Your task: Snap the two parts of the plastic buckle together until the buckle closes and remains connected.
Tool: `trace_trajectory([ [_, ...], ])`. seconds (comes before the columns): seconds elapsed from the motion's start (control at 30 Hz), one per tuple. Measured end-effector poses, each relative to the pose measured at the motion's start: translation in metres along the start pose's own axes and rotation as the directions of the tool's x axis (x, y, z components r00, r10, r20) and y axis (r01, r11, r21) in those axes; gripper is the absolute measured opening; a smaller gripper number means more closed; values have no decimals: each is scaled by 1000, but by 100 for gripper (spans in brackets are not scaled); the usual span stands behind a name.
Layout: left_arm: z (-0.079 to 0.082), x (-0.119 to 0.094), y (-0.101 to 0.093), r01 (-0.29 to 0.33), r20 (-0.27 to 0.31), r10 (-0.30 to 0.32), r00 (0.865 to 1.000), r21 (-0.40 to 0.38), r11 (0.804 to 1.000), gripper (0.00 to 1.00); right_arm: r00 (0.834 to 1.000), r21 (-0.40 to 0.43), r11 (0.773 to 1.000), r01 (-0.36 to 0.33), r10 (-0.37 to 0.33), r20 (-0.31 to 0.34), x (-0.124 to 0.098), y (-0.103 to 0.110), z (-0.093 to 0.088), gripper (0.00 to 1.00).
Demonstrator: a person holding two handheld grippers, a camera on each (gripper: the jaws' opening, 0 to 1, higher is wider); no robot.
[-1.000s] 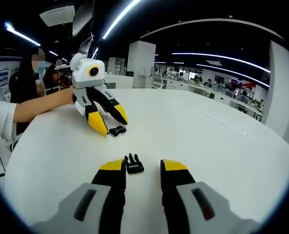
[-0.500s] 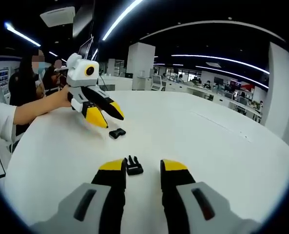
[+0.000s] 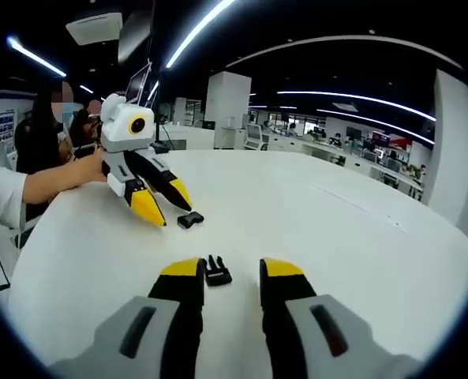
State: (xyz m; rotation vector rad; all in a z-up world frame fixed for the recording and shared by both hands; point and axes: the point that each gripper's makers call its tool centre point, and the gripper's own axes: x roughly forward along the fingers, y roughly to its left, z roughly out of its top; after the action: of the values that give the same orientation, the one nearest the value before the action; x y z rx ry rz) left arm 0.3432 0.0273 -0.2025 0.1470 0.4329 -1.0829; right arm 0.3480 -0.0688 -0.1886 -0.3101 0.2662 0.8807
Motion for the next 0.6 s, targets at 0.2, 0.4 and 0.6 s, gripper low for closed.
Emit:
trace_trajectory([
  [0.2,0,1,0,2,0,-2,1000,4,1000,25,1000,2,1000,-1,1,-4,1,-2,-1,27],
  [0.4,-2,2,-1,-1,-5,1,1000,12,1000,23,1000,1,1000,0,0,-7,1,-1,-3,27],
  [0.6,-5,5,-1,-12,-14,13,1000,39,999,19,1000,1,1000,-2,2,-8,2,-2,-3,27],
])
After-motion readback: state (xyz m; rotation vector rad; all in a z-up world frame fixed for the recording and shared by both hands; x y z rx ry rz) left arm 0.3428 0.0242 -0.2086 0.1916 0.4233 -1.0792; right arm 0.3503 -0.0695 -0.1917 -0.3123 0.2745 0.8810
